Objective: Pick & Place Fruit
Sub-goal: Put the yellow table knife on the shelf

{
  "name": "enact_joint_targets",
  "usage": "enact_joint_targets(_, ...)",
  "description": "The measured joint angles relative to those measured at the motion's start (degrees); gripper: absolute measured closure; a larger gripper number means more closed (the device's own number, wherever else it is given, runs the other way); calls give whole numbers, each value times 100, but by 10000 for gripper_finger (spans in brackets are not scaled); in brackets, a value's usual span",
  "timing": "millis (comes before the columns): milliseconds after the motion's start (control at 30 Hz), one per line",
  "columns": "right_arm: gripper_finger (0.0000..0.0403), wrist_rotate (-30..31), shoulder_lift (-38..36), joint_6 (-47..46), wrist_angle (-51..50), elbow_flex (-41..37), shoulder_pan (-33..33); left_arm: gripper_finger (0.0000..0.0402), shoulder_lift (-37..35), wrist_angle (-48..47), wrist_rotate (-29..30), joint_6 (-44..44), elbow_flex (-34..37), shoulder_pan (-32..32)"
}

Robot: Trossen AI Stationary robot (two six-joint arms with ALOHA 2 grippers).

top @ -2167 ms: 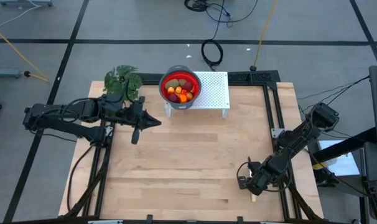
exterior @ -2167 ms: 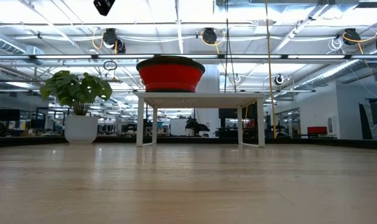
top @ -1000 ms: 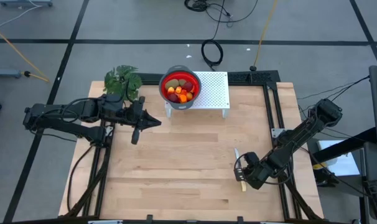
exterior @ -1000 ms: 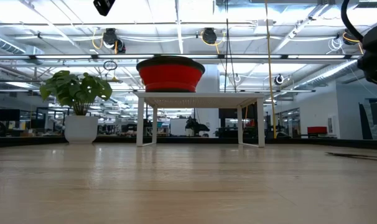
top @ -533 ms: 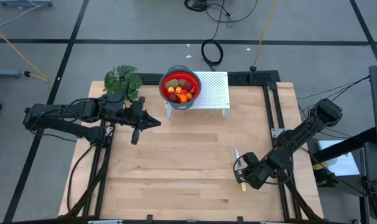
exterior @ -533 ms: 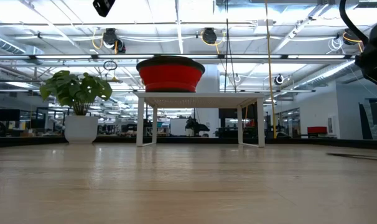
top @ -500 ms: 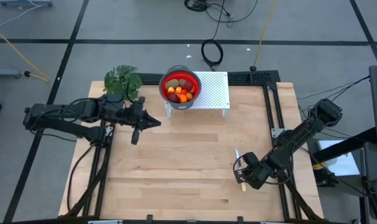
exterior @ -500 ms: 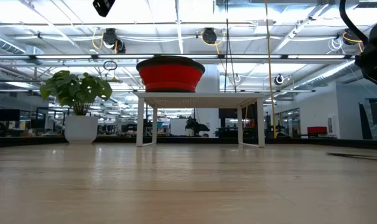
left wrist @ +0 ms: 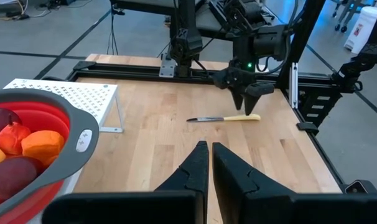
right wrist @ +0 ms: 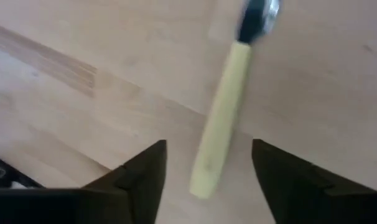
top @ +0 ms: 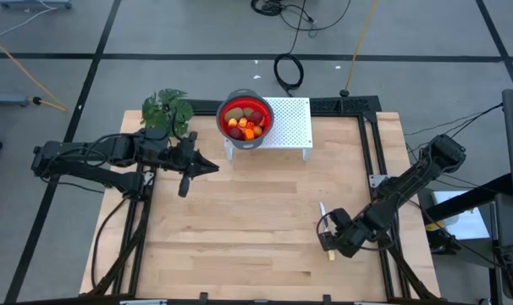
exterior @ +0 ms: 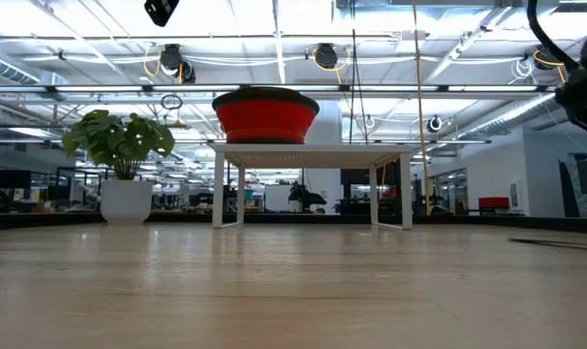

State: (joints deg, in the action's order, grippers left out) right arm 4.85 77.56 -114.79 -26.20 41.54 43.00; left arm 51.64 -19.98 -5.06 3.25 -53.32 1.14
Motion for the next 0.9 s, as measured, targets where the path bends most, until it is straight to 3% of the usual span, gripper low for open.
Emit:
enact_joint_targets(200,151,-654,81,1,2,0,-111,382,-2,0,2,-51,0,-2)
enact_joint_targets(600,189,-644,181,-317,397,2,-93,382,-1,-147,2,-8,0,-1)
enact_joint_targets(900,192,-656,609,-539,519,6,-55,382,0,-306,2,-17,0,-2)
